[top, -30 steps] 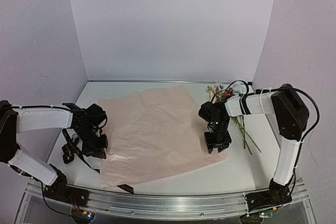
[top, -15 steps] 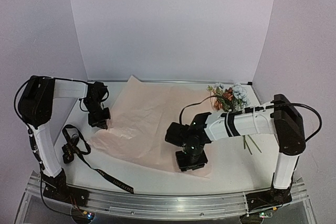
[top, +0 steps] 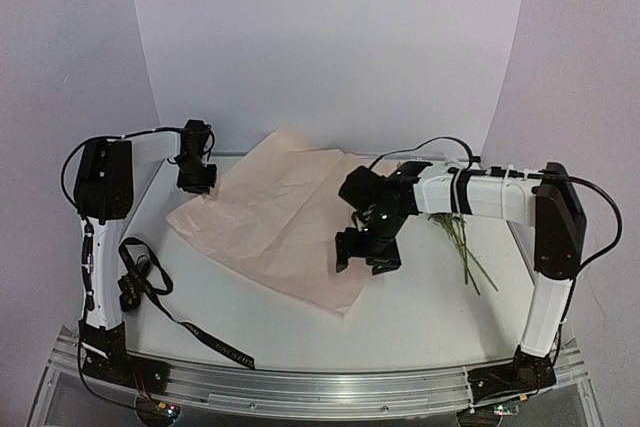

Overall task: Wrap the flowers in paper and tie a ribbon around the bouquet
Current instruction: Unfold the folded wrapping paper at the center of the board, then adjust the flattened wrapping paper at the center of the board.

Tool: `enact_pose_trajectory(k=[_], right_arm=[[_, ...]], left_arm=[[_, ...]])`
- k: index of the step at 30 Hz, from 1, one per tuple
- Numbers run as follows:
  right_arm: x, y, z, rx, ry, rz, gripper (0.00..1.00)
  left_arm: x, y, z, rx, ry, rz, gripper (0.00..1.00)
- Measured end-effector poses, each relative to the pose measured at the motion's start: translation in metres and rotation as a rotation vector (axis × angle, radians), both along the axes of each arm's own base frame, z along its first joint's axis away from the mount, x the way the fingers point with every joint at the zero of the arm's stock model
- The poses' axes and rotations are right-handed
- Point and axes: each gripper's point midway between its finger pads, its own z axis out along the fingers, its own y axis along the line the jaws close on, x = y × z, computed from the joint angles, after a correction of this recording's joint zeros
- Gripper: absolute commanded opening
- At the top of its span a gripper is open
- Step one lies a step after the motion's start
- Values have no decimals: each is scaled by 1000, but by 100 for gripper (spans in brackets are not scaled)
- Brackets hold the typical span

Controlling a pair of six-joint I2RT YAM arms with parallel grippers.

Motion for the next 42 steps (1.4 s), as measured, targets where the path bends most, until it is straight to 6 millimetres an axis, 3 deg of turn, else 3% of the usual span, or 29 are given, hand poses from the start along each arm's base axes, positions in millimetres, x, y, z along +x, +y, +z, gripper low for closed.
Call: enact_pose_trajectory(k=[3, 6, 10, 17, 20, 25, 29, 34, 38, 42], right_arm=[[19, -40, 0, -17, 22, -77, 95], [28, -60, 0, 9, 43, -144, 97], [41, -67, -10, 74, 77, -243, 98], [59, -76, -49, 136, 103, -407, 96], [68, -70, -61, 157, 108, -438, 88], [90, -55, -62, 222, 60, -459, 69], [101, -49, -64, 259, 36, -488, 49], [107, -44, -70, 286, 0, -513, 15], [101, -38, -76, 274, -34, -512, 0], [91, -30, -78, 271, -97, -516, 0]], left_arm=[[8, 3, 10, 15, -34, -1, 16], [8, 6, 12, 29, -40, 6, 12], [6, 7, 9, 40, -35, 9, 11], [6, 6, 9, 31, -34, 6, 7], [6, 6, 9, 31, -32, 6, 6], [7, 6, 13, 31, -35, 11, 6], [12, 5, 21, 20, -51, 23, 9], [14, -4, 26, -21, -57, 38, 16], [7, -27, 26, -57, -54, 24, 22], [-17, -67, 26, -86, -35, -18, 25]])
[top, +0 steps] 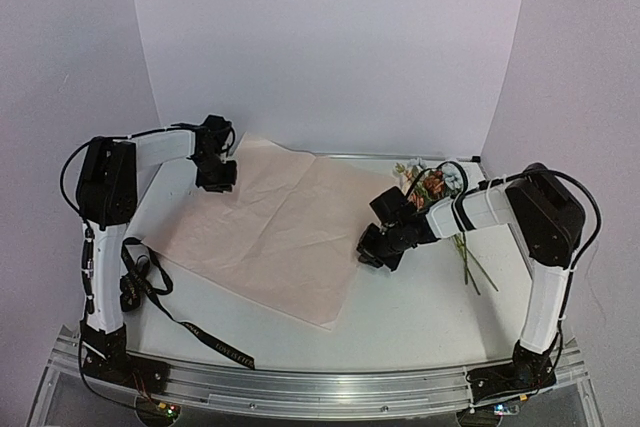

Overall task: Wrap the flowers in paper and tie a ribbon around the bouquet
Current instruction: Adjust the flattened wrapping paper at the center of the board.

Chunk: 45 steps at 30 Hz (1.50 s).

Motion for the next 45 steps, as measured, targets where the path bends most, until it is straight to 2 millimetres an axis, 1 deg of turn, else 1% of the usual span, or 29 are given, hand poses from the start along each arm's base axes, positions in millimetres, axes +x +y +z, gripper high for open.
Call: enact_pose_trajectory(k=[3, 6, 8, 10, 12, 14, 16, 21, 23, 26, 27, 28, 29, 30, 32, 34, 35, 37, 39, 41, 45], right_arm=[[-18, 2, 0, -29, -52, -24, 0], [-47, 5, 0, -80, -94, -33, 0], [-64, 12, 1, -105, -110, -25, 0], [-77, 19, 0, -118, -119, -9, 0], [-86, 24, 1, -128, -126, -1, 0], [-91, 24, 1, -140, -125, 2, 0], [-95, 21, 1, -155, -119, 7, 3], [-101, 13, 4, -194, -117, 46, 24], [-103, 12, 8, -203, -122, 79, 34], [-106, 11, 15, -213, -136, 133, 54], [-107, 9, 19, -222, -142, 155, 62], [-108, 6, 22, -233, -149, 175, 65], [-108, 3, 26, -243, -152, 195, 72], [-107, 0, 32, -246, -153, 214, 76], [-101, -8, 43, -242, -136, 236, 82], [-83, -24, 55, -233, -122, 222, 90], [-71, -36, 60, -232, -120, 204, 92], [-52, -60, 70, -243, -125, 174, 93], [-38, -86, 75, -270, -127, 159, 94], [-32, -104, 75, -299, -122, 172, 95], [-23, -131, 76, -342, -97, 234, 96]], left_arm=[[-28, -38, 1, -47, 17, -52, 26], [-58, -74, 2, -112, 41, -113, 26], [-74, -93, -1, -145, 58, -148, 26], [-87, -109, -4, -170, 74, -179, 26], [-98, -125, -8, -182, 88, -218, 26], [-105, -141, -12, -190, 93, -252, 26], [-113, -156, -20, -193, 106, -288, 26], [-124, -189, -54, -183, 166, -366, 26], [-118, -201, -49, -190, 143, -389, 26], [-111, -214, -54, -187, 126, -420, 26], [-109, -216, -53, -184, 117, -431, 26], [-109, -218, -55, -176, 112, -441, 25], [-109, -219, -55, -169, 106, -454, 25], [-109, -221, -54, -160, 99, -466, 26], [-111, -222, -55, -131, 83, -503, 25], [-114, -225, -56, -99, 67, -544, 25], [-116, -226, -56, -81, 58, -566, 25], [-122, -231, -56, -40, 45, -622, 25], [-129, -237, -57, -1, 40, -676, 24], [-136, -243, -58, 24, 35, -727, 24], [-143, -247, -59, 63, 24, -804, 25]])
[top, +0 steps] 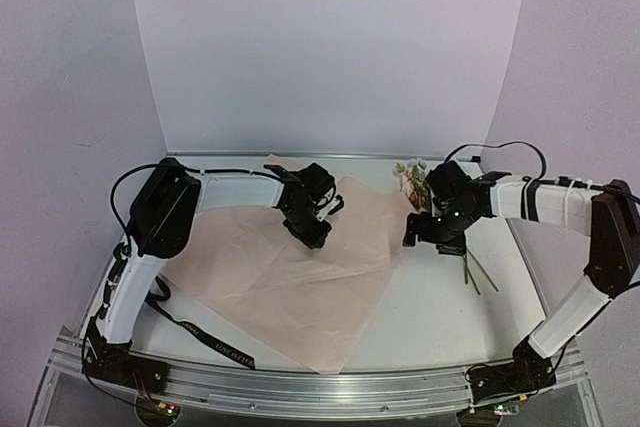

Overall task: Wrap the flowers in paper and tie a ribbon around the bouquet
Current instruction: Adjust the flattened wrapping paper at the center of the board, then pick up the fake flower from the corner of the board.

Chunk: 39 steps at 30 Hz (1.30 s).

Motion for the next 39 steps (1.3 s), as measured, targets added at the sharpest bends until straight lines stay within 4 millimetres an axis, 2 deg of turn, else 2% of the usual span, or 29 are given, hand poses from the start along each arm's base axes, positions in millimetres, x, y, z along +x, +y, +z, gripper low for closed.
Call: enact_pose_trajectory(k=[9, 12, 20, 23, 32, 35, 39], right_arm=[[33, -56, 15, -125, 16, 129, 96], [43, -70, 9, -158, 44, 167, 96], [45, -110, -18, -175, 163, 150, 93], [55, -117, -22, -155, 189, 131, 94], [90, -111, -10, -108, 274, 86, 89], [84, -113, -11, -104, 322, 40, 89], [73, -120, -14, -116, 386, -47, 89]], left_arm=[[-4, 3, 0, 25, -26, -90, 28], [-4, 3, 0, 27, -28, -97, 32], [-10, 13, 9, 29, -4, -56, 40], [-8, 15, 30, -10, -17, -13, 42], [-7, 22, 139, -235, -125, 110, 42], [-11, 25, 162, -293, -141, 130, 42], [-14, 25, 174, -336, -142, 142, 42]])
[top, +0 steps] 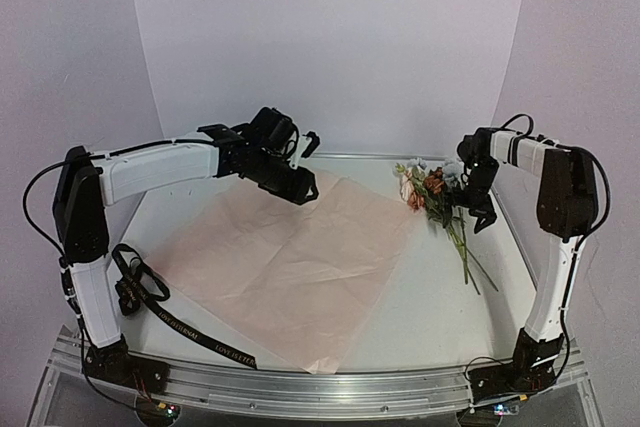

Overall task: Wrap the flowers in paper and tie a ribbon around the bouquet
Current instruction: Pick up the fake flower from the corner of the board.

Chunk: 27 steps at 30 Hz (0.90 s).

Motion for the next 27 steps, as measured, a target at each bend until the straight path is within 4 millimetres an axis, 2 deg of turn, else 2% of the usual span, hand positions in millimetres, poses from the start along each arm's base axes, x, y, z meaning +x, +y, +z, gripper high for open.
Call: enact_pose_trajectory(k=[9, 20, 24, 27], right_arm=[[-20, -9, -24, -34, 100, -157, 90], [-3, -6, -53, 4, 110, -310, 90], [6, -2, -58, 26, 87, -349, 83], [10, 0, -60, 41, 82, -386, 74]], left_arm=[[-10, 2, 3, -31, 25, -8, 42], [-19, 2, 19, -92, 30, -16, 42], [-21, 0, 19, -102, 38, -25, 43], [-21, -1, 19, -105, 40, -28, 42]])
